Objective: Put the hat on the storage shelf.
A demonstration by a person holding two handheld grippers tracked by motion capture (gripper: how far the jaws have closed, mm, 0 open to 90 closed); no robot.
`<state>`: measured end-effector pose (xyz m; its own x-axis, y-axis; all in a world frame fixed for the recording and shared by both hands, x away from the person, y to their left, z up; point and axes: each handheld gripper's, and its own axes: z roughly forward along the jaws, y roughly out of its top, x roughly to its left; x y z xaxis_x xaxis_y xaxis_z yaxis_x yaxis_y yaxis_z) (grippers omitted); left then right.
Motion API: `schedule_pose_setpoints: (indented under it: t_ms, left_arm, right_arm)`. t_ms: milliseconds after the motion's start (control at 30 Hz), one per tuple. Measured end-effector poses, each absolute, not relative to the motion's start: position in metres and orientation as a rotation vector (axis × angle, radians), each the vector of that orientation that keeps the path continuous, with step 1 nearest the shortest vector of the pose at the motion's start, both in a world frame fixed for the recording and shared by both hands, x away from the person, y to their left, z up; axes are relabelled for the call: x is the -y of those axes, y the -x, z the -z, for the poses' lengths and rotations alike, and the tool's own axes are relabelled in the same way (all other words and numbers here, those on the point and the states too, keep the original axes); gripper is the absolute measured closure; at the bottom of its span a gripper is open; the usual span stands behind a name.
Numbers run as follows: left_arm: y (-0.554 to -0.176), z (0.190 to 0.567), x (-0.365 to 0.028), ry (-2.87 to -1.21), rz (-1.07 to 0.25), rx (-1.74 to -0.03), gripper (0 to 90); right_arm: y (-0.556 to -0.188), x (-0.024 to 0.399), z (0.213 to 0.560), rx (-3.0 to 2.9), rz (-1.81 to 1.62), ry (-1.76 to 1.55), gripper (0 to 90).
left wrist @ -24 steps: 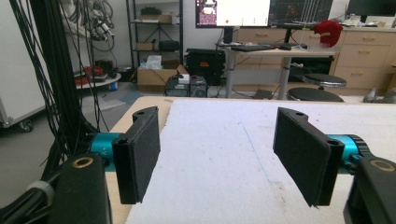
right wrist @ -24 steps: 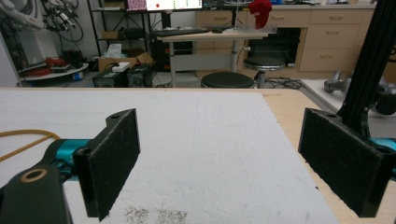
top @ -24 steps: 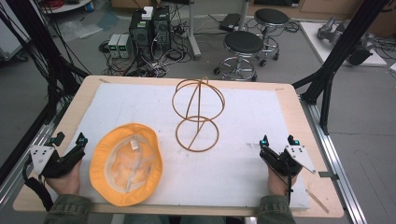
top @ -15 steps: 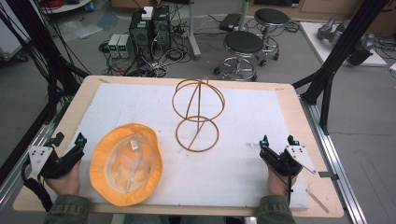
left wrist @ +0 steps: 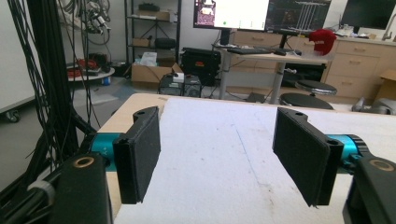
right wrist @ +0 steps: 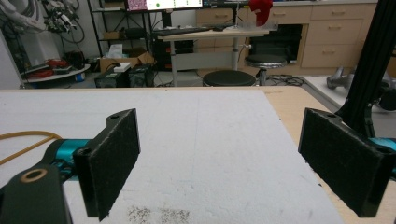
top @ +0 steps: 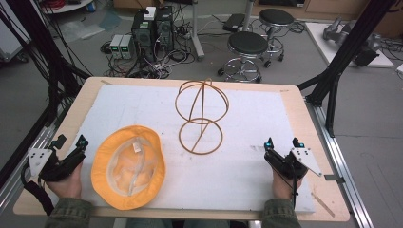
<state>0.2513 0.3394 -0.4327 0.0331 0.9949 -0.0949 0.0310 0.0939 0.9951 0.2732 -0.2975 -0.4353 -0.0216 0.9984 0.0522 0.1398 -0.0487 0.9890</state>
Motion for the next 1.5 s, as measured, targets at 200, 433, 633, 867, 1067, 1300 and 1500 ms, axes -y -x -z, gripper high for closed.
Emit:
schedule_pose_setpoints:
  t_ms: [200, 433, 633, 867, 1067, 1300, 1500]
  left_arm:
    - [-0.248, 0.426, -0.342, -1.146, -1.071, -1.247, 32.4]
    - [-0.244, 0.414, -0.332, -1.173, -1.071, -1.176, 31.6]
    - [-0.244, 0.408, -0.333, -1.175, -1.003, -1.15, 33.1]
    - [-0.246, 0.403, -0.332, -1.201, -0.917, -1.095, 32.9]
    - [-0.247, 0.399, -0.325, -1.236, -0.888, -1.051, 31.9]
    - [-0.247, 0.393, -0.317, -1.273, -0.855, -1.006, 31.1]
    - [-0.252, 0.393, -0.315, -1.312, -0.769, -1.007, 30.9]
  right_arm:
    - [-0.274, 0.297, 0.435, -1.306, -1.186, -1.331, 11.7]
    - [-0.273, 0.297, 0.435, -1.306, -1.187, -1.333, 11.7]
    - [-0.273, 0.297, 0.435, -1.306, -1.186, -1.339, 11.7]
    - [-0.273, 0.297, 0.435, -1.309, -1.187, -1.334, 11.7]
    - [-0.274, 0.298, 0.436, -1.312, -1.185, -1.335, 11.7]
    - [-0.273, 0.297, 0.435, -1.317, -1.188, -1.335, 11.7]
    - [-0.273, 0.298, 0.436, -1.321, -1.187, -1.335, 11.7]
